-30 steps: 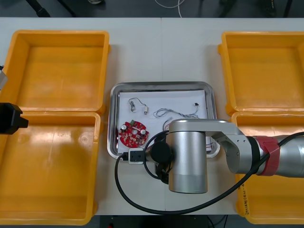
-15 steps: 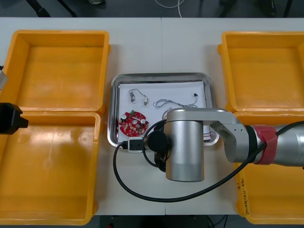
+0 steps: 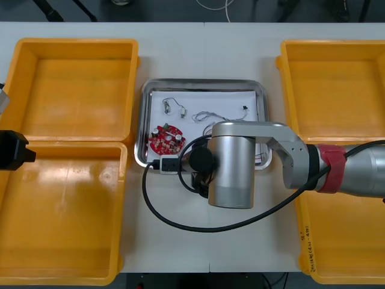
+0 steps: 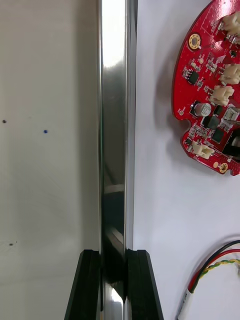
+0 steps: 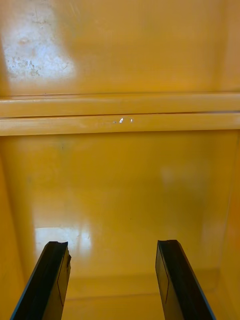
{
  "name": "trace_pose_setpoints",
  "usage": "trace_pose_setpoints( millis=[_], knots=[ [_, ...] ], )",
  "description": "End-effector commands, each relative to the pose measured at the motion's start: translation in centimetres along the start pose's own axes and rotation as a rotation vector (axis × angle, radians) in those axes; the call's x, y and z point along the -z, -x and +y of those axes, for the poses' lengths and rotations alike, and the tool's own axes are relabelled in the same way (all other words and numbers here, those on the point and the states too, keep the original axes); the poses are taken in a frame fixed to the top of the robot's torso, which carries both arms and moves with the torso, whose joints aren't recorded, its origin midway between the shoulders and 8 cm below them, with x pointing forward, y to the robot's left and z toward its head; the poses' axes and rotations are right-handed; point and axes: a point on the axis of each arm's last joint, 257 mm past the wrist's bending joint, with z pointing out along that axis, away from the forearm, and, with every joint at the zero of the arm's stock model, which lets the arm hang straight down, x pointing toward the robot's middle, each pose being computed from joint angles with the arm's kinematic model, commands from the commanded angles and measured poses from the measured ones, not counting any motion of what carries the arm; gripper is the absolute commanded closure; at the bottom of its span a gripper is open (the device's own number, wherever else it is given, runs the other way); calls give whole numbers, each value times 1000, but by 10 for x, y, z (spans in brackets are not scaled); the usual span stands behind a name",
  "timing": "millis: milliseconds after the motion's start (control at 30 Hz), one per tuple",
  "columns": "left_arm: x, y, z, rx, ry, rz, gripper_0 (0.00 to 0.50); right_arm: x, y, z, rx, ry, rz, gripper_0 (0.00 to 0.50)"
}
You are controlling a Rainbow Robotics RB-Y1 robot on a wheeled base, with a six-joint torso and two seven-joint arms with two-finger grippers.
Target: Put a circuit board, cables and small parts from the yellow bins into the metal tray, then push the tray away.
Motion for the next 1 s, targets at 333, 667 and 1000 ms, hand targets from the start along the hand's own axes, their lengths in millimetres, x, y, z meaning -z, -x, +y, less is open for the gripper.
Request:
trace_pose_setpoints(
  millis=[333, 667, 1000],
  knots=[
    [14, 3, 14, -73, 46, -20, 0, 4, 15, -60, -44, -96, -29, 500],
    [14, 3, 14, -73, 46, -20, 0, -4, 23, -91, -36, -142, -86, 500],
    [14, 3, 14, -73, 46, -20, 0, -8, 27, -119, -6, -188, -126, 500]
  ],
)
